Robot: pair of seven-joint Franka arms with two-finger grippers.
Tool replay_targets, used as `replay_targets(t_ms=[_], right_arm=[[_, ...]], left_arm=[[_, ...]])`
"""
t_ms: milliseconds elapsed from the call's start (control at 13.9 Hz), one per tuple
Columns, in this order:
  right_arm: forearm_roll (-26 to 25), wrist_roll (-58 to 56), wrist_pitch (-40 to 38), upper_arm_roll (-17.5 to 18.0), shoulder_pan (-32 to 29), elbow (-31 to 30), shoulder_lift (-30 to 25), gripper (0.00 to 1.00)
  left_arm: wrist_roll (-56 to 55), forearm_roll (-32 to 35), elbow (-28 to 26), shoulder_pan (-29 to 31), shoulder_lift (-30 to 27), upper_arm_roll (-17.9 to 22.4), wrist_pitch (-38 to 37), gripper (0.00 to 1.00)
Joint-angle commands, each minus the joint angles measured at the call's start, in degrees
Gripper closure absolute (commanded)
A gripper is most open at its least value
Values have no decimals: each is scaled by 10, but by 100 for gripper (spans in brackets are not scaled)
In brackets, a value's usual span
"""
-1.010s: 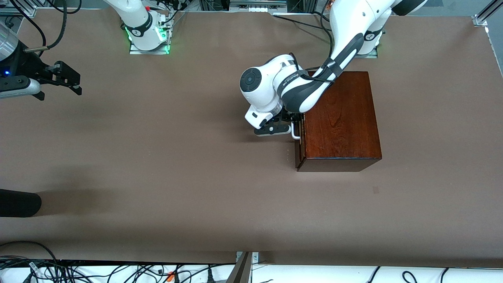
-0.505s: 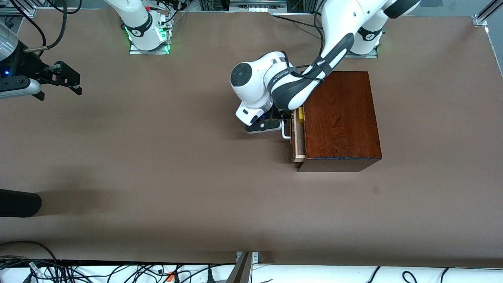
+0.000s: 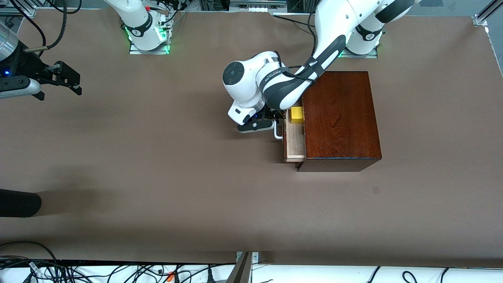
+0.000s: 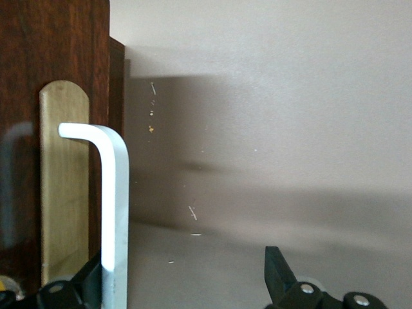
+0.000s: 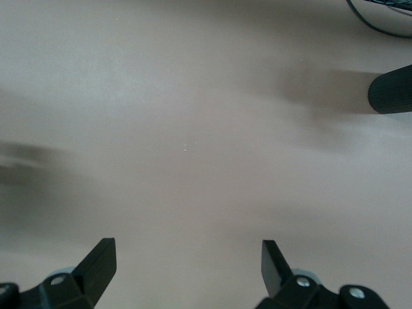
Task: Open drawer, take yellow block, close drawer
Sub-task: 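Pull the drawer open with the left gripper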
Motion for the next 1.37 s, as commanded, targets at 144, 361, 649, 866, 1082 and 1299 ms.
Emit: replay_targets(t_ms=[144, 361, 649, 866, 1082, 1299], right_arm=[[-5, 3, -1, 3, -3, 5, 0, 0], [-5, 1, -1, 2, -4, 5, 0, 0], [-4, 1, -1, 2, -4, 5, 0, 0], [-2, 5, 0, 2, -4, 5, 0, 0], [-1, 0, 0, -3, -6, 4, 0, 0], [-1, 0, 0, -5, -6, 4, 0, 0]], left_arm=[[-26, -6, 85, -48, 52, -6, 9, 0], [-26, -9, 109, -60, 65, -6, 10, 0], [-26, -9, 133, -73, 74, -6, 12, 0], [-25, -17, 138, -68, 68, -7, 3, 0], [-16, -41, 138, -34, 21, -19, -39, 0], [-8, -82, 130, -6, -52, -23, -76, 0]])
